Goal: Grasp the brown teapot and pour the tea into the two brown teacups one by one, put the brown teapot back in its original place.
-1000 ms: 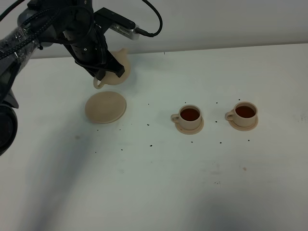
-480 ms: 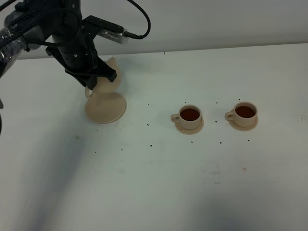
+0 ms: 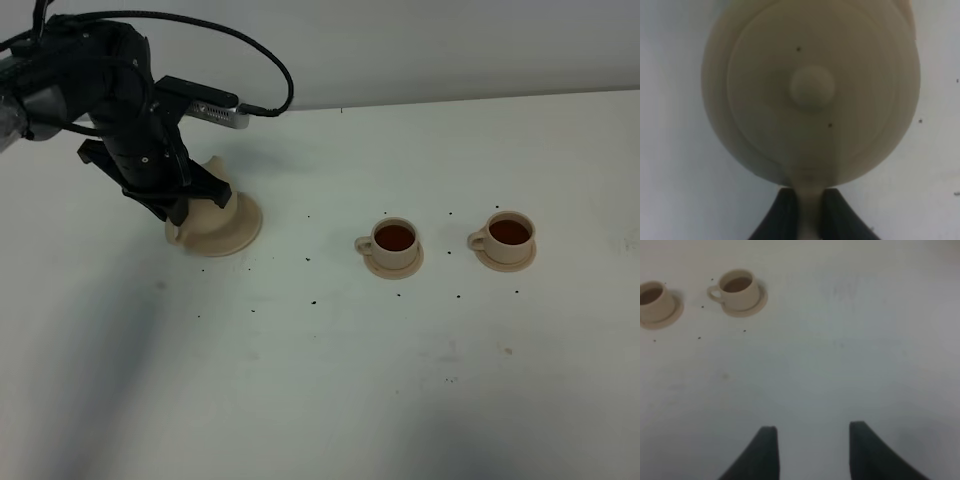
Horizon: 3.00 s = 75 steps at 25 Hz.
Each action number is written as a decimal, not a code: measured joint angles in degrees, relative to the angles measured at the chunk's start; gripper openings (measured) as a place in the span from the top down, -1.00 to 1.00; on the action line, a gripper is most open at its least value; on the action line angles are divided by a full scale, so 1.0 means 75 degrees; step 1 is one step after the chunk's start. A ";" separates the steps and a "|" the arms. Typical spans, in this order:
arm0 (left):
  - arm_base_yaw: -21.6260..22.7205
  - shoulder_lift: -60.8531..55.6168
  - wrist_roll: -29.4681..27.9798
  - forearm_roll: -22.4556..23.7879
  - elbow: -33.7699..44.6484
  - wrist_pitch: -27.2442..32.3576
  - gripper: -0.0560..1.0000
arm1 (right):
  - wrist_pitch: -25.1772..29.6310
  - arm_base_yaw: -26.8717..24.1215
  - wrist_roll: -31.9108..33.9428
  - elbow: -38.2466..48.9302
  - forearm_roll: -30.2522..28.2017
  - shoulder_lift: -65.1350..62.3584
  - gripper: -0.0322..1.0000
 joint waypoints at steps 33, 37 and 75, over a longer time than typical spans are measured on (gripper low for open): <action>0.0073 0.0285 0.0165 -0.0463 0.0639 -0.1161 0.65 | 0.0000 0.0000 0.0000 0.0000 0.0009 0.0000 0.28; 0.0073 0.0285 0.0165 -0.0463 0.0639 -0.1161 0.65 | 0.0000 0.0000 0.0000 0.0000 0.0009 0.0000 0.28; 0.0073 0.0135 0.0165 -0.0338 0.0639 -0.0514 -0.04 | 0.0000 0.0000 0.0000 0.0000 0.0009 0.0000 0.28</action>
